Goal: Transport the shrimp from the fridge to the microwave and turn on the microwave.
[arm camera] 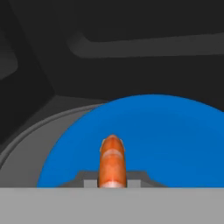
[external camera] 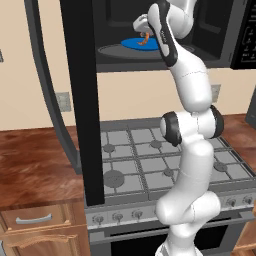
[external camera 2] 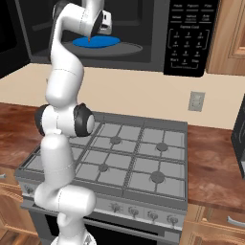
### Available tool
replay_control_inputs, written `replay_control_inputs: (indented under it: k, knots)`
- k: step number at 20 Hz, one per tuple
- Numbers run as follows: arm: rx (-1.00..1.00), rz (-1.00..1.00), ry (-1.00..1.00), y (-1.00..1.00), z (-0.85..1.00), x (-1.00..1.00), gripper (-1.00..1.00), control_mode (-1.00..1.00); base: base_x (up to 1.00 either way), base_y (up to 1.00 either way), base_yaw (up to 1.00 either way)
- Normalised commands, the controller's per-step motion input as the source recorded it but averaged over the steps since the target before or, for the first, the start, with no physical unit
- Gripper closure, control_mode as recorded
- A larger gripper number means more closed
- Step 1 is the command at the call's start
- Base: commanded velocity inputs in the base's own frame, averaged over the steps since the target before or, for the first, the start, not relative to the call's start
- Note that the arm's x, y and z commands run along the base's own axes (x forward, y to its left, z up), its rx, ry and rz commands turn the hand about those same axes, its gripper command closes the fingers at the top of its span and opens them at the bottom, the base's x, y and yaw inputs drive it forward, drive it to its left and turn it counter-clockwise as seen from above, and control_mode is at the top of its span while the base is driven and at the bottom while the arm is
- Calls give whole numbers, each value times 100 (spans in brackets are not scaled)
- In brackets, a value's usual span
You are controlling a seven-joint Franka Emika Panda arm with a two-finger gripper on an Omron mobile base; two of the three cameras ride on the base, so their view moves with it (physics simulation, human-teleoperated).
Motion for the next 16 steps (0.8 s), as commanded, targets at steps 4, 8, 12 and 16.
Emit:
replay_control_inputs:
  k: [4, 8, 12, 16]
  knots:
    - [0, 6, 0, -4, 0, 7, 100, -100, 0, 0, 0]
    - [0, 5, 0, -6, 0, 4, 100, -100, 0, 0, 0]
    - [0, 4, 0, -5, 0, 1, -100, -100, 0, 0, 0]
    - [-2, 3, 0, -3, 0, 0, -100, -100, 0, 0, 0]
